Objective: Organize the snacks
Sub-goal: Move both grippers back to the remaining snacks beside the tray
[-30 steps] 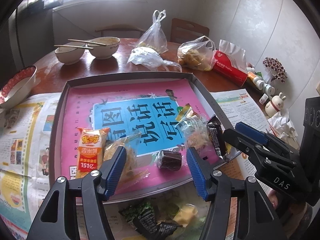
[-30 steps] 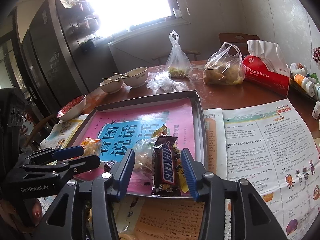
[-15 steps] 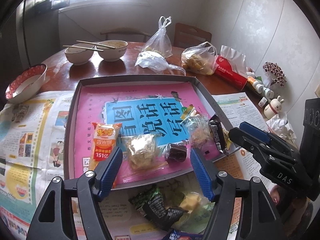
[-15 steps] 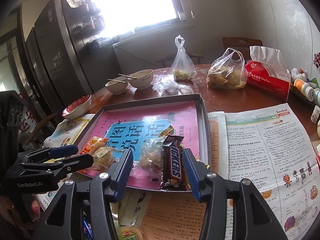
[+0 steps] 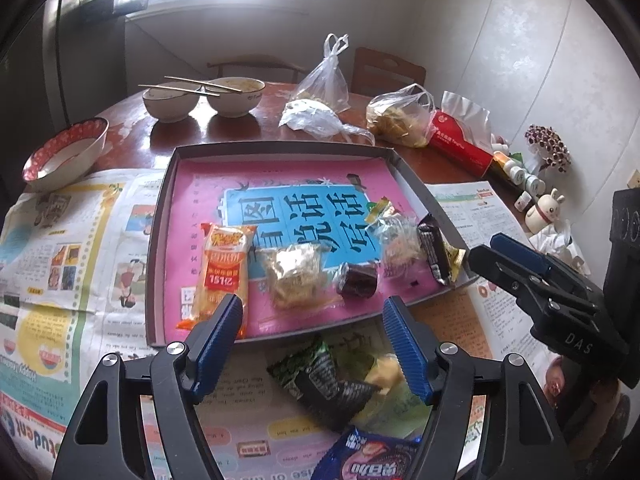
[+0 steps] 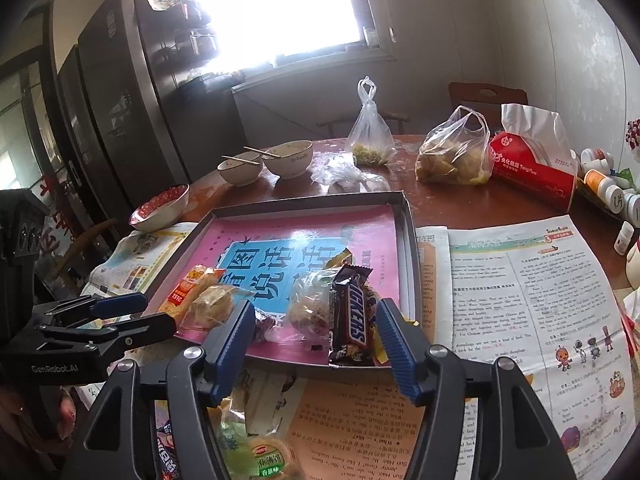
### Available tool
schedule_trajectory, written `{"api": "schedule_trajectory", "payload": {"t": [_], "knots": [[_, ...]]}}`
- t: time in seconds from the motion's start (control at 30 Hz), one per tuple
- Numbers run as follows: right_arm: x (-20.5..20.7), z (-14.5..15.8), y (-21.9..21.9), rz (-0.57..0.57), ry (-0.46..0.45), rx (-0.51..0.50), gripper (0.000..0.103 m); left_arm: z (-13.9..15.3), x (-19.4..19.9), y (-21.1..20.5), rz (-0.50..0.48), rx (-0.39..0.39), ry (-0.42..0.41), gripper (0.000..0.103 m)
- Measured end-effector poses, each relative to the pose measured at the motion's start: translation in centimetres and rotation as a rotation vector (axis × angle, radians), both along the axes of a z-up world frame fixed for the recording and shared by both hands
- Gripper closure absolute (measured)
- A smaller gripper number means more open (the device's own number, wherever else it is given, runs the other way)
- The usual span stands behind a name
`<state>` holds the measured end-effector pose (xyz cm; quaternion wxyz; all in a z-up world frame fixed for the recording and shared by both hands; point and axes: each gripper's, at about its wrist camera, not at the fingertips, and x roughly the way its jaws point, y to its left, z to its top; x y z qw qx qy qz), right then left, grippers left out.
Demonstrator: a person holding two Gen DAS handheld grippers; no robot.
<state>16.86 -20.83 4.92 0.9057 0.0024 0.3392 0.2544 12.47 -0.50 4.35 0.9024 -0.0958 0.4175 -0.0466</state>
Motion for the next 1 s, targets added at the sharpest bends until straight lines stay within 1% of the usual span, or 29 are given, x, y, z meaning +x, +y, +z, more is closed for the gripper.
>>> {"api": "schedule_trajectory", "payload": {"t": [0.23,0.37,1.0], "knots": [[-0.8,0.1,0.1,0.013,-0.002,-0.011,0.04,0.0,-1.2,0.0,-0.013,0.005,0.0,0.029],[-1.3,0.3,-0.1,0.014,-0.008,-0.016,0.04,0.0,-1.9,-0.1,-0.022,0.021,0.0,0.029],[-3.5,0.0,-0.7,0.027,-0.006,-0.05,0.039,-0.3,-4.1,-0.8,-0.051,0.026,0.013,0.029]]}}
